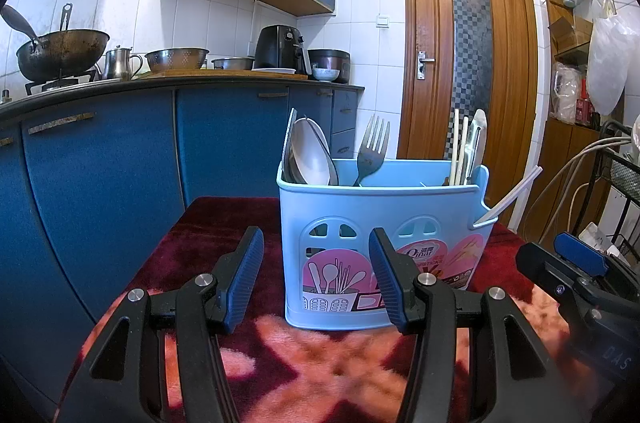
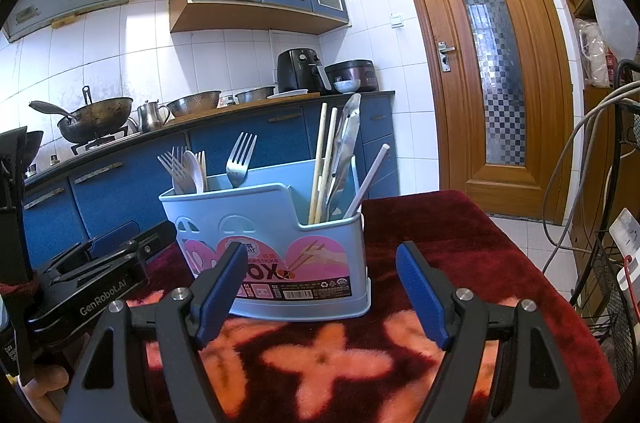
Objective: Organize utensils
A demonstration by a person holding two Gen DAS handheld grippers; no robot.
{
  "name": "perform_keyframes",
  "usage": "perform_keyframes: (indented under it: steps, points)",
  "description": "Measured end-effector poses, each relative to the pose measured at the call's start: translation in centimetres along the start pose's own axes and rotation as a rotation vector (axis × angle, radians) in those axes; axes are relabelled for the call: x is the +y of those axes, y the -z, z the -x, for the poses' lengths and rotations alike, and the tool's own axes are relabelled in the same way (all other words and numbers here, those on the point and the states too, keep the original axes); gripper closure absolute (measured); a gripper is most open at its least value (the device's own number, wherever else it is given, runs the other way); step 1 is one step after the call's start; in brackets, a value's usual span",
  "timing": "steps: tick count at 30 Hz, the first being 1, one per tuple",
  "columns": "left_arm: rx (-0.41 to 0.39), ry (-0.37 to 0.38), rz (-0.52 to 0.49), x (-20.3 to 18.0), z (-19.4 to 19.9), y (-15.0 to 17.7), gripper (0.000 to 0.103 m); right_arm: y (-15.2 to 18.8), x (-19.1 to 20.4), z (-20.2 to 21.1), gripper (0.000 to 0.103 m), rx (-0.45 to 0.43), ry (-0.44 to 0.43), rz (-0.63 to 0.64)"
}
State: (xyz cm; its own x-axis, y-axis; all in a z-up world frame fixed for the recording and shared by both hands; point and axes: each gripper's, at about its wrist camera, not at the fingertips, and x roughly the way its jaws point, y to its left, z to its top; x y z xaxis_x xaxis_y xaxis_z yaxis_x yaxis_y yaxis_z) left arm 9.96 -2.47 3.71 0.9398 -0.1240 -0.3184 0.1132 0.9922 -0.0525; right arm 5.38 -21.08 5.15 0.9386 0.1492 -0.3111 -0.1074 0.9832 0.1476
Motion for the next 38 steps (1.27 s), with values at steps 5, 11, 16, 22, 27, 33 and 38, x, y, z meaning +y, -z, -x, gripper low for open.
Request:
perform_keyframes:
  steps: [5, 11, 16, 22, 27, 33, 38]
  points:
    - [0.001, 0.000, 0.001, -0.01, 0.01, 0.00, 0.047, -0.01, -0.01, 0.00, 0.024, 0.000, 0.000, 0.000]
    - [0.001, 0.000, 0.001, -0.01, 0.00, 0.00, 0.047, -0.03, 0.03, 0.02, 0.024, 0.000, 0.000, 0.000]
    - [0.002, 0.000, 0.002, -0.01, 0.02, 0.00, 0.047, -0.02, 0.01, 0.04, 0.024, 0.000, 0.001, 0.001]
    - [0.002, 0.000, 0.001, 0.03, -0.01, -0.01, 0.047, -0.02, -0.03, 0.05, 0.024, 0.000, 0.001, 0.001]
    - [0.001, 0.000, 0.001, 0.05, -0.03, -0.02, 0.047, -0.03, -0.01, 0.05, 0.024, 0.000, 0.001, 0.002]
    - [0.002, 0.000, 0.003, 0.05, 0.00, -0.02, 0.047, 0.03, -0.30, 0.13, 0.024, 0.000, 0.004, 0.003]
    - [0.007, 0.000, 0.005, 0.05, 0.06, 0.04, 0.047, 0.01, -0.20, 0.11, 0.024, 0.001, 0.002, 0.004]
